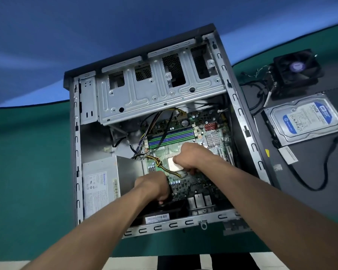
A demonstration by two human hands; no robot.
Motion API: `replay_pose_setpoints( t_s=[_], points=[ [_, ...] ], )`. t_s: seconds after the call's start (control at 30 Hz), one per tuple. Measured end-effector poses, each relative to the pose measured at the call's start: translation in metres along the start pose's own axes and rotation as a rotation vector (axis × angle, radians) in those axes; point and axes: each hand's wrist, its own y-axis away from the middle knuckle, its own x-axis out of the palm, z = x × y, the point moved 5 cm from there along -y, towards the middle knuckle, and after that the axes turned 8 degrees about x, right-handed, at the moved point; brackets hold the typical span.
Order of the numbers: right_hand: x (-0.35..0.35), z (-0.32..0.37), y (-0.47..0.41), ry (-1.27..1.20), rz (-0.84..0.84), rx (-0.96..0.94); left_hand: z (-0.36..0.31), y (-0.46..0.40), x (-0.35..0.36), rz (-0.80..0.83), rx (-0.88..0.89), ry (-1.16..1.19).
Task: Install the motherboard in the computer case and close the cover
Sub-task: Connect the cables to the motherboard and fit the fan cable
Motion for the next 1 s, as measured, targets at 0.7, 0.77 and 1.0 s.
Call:
replay_pose_setpoints(
  t_s=[0.7,0.77,1.0],
  points=[
    [0.002,-0.001,-0.004,-0.028,0.0,0.005,0.0,-0.004,0.004,-0.078,0.106,0.028],
    [0.003,-0.002,-0.005,-0.044,0.008,0.011,-0.002,-0.004,0.003,-0.046,0.151,-0.023],
    [0.005,-0.003,-0.008,-0.073,0.027,0.019,-0.013,-0.006,0.001,-0.072,0.237,-0.186]
  ],
)
